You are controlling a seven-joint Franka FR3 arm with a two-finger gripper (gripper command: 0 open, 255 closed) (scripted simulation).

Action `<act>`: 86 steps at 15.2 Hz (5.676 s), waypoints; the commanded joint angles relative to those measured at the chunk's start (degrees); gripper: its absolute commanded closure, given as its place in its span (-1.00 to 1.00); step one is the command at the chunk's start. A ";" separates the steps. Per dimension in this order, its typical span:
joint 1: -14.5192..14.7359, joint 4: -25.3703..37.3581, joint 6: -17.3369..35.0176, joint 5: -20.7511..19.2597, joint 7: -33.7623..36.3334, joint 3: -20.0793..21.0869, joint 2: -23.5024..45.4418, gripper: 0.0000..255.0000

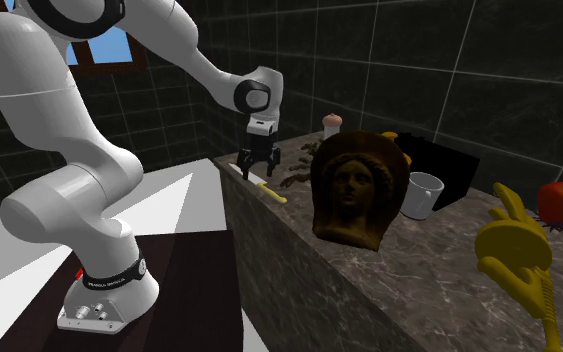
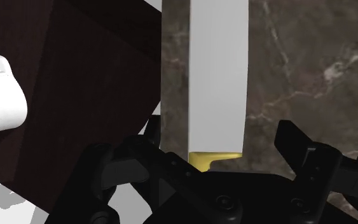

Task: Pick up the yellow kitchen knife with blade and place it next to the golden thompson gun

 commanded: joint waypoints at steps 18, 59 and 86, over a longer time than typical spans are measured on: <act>0.64 1.36 -3.42 3.21 -2.56 -1.25 -3.68 1.00; 13.22 -9.78 2.03 20.59 -12.41 -10.81 -24.49 1.00; 13.95 4.31 -18.69 16.89 -13.75 -21.13 -30.42 1.00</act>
